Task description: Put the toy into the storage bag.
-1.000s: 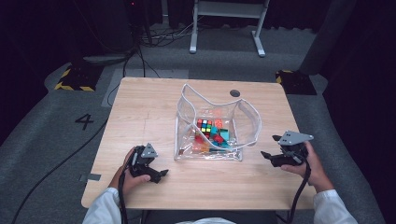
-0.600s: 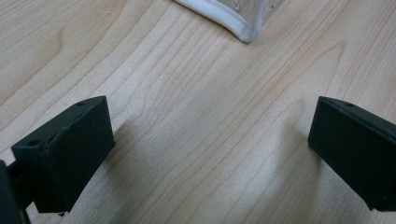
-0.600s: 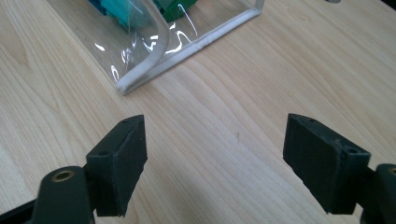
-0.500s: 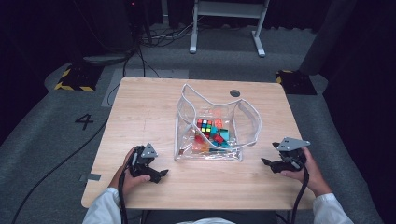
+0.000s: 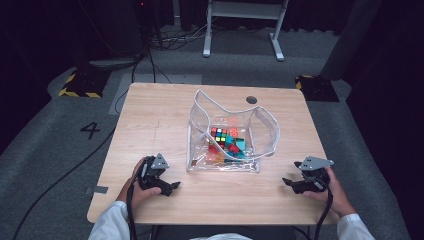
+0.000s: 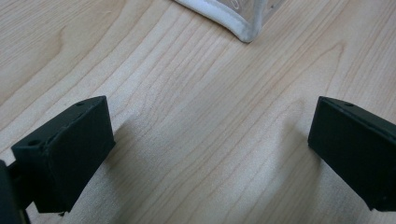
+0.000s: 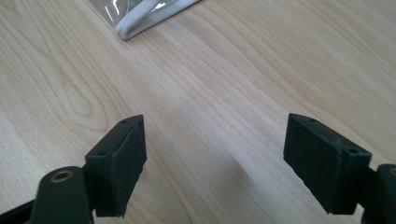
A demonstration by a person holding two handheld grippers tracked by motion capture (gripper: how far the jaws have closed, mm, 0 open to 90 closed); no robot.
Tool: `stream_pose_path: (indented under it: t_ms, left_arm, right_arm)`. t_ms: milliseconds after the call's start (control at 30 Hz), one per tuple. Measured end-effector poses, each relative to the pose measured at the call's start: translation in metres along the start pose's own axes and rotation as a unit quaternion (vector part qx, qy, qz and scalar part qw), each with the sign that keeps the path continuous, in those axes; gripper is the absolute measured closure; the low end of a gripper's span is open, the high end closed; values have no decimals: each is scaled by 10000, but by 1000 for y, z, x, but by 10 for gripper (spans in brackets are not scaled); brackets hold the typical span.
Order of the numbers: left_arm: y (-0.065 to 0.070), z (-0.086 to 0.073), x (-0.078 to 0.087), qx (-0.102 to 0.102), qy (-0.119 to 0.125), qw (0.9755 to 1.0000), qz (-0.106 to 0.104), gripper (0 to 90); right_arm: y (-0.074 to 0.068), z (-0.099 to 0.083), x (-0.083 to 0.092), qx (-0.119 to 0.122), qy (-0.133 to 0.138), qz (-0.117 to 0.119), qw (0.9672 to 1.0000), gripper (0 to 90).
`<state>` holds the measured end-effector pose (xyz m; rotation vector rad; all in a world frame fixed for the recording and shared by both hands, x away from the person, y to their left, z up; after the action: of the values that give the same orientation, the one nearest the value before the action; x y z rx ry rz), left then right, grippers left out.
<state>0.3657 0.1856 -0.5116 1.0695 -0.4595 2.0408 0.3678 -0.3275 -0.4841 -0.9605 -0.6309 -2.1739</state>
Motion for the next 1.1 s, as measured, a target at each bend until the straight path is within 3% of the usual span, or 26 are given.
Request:
stream_pose_path:
  t_ms: [267, 433, 467, 633, 800, 1100]
  left_arm:
    - [0, 0, 0, 11, -13, 10000, 10, 3]
    - [0, 0, 0, 8, -14, 10000, 10, 3]
    - [0, 0, 0, 11, -7, 10000, 14, 3]
    - [0, 0, 0, 10, -14, 10000, 8, 3]
    - [0, 0, 0, 37, 8, 10000, 42, 1]
    - [0, 0, 0, 36, 7, 10000, 41, 1]
  right_arm:
    - [0, -26, -1, -297, 61, 153, 9994, 219]
    - [4, -43, 3, -714, 274, 354, 9964, 216]
    - [4, -47, 3, -813, 429, 350, 9951, 221]
    - [6, -59, 13, -986, 362, 171, 9943, 203]
    - [7, -65, 17, -1021, 359, 57, 9941, 203]
    - [7, -65, 17, -1034, 370, 64, 9939, 203]
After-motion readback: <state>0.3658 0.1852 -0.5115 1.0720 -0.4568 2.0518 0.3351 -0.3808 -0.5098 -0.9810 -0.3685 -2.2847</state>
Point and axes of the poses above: each handheld gripper's, and its own axes: x roughly backward along the jaws, z roughly out of its top, y roughly to its right, the point moved 1 cm from there along -x, roughly forward along the jaws, and after that the axes turned 5 degrees about -y, right-handed, at the moved point
